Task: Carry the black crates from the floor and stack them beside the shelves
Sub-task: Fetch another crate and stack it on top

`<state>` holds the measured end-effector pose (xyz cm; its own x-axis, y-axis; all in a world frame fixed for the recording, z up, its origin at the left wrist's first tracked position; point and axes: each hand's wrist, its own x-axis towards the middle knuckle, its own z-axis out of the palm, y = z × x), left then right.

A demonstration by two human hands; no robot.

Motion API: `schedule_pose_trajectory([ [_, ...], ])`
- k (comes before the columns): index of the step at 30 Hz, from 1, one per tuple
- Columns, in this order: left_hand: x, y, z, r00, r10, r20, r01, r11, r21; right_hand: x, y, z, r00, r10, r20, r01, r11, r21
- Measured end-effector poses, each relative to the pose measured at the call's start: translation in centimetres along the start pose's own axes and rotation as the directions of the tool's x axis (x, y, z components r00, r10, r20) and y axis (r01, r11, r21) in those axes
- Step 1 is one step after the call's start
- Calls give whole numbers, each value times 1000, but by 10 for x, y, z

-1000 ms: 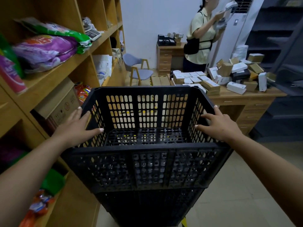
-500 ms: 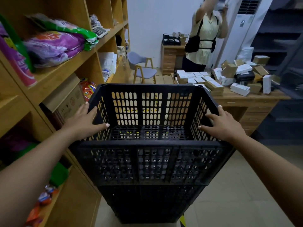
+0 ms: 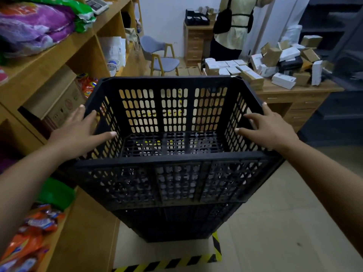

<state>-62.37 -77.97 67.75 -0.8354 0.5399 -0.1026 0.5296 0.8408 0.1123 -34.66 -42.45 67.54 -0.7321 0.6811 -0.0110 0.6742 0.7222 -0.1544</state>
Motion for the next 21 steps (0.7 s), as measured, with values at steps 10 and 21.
schedule_pose_trajectory([
  [10, 7, 2, -4, 1000, -6, -7, 6, 1000, 11, 10, -4, -4, 1000, 15, 10, -15, 1000, -15],
  [21, 14, 5, -5, 1000, -4, -23, 3, 1000, -28, 10, -10, -12, 984, 9, -180, 13, 993, 119],
])
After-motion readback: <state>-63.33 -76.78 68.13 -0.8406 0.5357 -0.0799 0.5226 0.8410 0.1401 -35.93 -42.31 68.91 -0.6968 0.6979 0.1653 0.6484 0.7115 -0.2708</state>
